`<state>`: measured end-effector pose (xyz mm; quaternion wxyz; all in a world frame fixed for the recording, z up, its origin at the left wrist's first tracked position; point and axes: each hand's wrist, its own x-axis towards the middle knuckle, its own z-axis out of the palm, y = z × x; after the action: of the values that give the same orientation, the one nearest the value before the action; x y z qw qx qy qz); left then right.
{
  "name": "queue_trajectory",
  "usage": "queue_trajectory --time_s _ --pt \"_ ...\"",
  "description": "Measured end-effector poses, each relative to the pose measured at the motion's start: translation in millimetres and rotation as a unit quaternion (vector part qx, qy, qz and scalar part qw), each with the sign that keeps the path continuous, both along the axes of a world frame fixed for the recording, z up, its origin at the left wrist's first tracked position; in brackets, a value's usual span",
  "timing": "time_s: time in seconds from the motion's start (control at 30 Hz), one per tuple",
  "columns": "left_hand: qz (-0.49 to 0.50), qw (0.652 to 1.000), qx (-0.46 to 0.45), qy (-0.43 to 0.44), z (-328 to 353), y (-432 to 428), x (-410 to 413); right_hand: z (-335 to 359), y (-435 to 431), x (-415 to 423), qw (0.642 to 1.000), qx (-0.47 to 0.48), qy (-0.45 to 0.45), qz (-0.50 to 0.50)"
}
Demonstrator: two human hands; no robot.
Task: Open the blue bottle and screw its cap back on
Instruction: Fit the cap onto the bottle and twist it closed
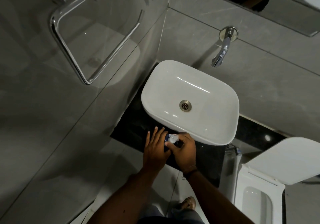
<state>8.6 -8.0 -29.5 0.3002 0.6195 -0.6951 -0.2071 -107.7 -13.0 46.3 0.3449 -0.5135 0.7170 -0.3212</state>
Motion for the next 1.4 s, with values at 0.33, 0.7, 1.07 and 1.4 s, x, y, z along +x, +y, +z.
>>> queue_trajectory --time_s 0.33,0.7,1.07,1.4 --pt "0.001 1.0 0.005 0.009 4.5 0.3 1.0 -5.0 3.1 -2.2 0.999 -0.034 -0.016 0.013" --pt "0.0 1.0 0.009 0.018 5.2 -0.5 1.2 11.7 -20.1 -14.5 0.981 0.051 0.081 0.169" --pt "-0.001 1.0 0.007 0.016 5.3 -1.0 2.3 6.5 -5.7 -12.8 0.996 0.031 0.011 0.088" --pt "-0.006 1.0 0.0 0.023 6.8 -1.9 3.0 6.4 -4.0 -24.1 0.994 0.02 0.032 0.102"
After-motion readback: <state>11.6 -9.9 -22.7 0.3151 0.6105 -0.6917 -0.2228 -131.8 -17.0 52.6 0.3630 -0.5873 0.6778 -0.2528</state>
